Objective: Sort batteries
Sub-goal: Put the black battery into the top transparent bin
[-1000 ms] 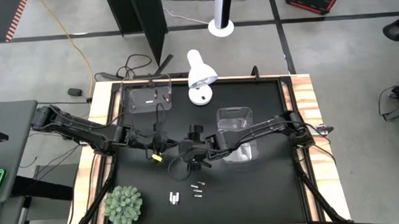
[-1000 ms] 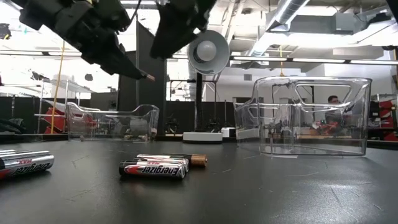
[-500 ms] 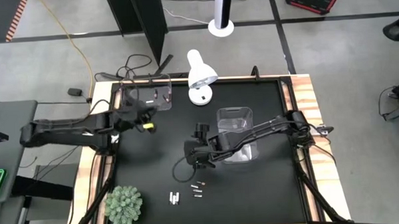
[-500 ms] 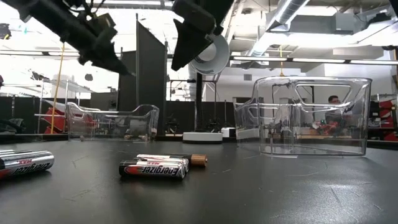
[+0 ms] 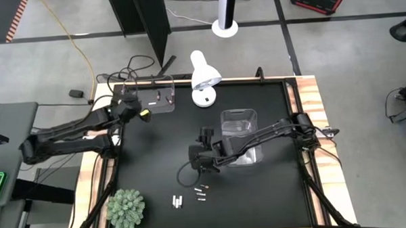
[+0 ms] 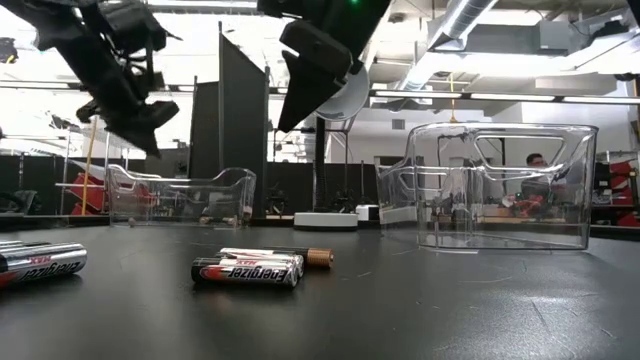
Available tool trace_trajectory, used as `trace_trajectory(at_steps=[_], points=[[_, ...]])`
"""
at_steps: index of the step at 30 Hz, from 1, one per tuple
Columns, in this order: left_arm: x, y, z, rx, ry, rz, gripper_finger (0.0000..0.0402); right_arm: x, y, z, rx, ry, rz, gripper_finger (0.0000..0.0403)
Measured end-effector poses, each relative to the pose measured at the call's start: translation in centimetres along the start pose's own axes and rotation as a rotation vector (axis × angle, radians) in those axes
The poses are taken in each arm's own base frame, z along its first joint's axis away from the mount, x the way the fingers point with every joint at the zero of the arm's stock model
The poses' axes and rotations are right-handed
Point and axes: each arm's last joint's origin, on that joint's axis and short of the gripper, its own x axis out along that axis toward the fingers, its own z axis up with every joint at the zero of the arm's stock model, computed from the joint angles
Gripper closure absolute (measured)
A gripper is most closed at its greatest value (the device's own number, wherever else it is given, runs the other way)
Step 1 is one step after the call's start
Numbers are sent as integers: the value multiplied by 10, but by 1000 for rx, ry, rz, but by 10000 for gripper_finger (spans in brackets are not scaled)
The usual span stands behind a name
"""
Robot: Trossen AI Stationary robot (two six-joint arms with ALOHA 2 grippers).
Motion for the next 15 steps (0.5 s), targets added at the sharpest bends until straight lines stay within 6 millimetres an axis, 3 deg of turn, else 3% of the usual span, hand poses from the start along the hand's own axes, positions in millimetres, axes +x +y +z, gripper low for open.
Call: trace_trajectory(at_steps=[15], points=[[28, 7, -7, 19, 170, 160, 374, 0, 0, 0, -7, 5, 0, 148]])
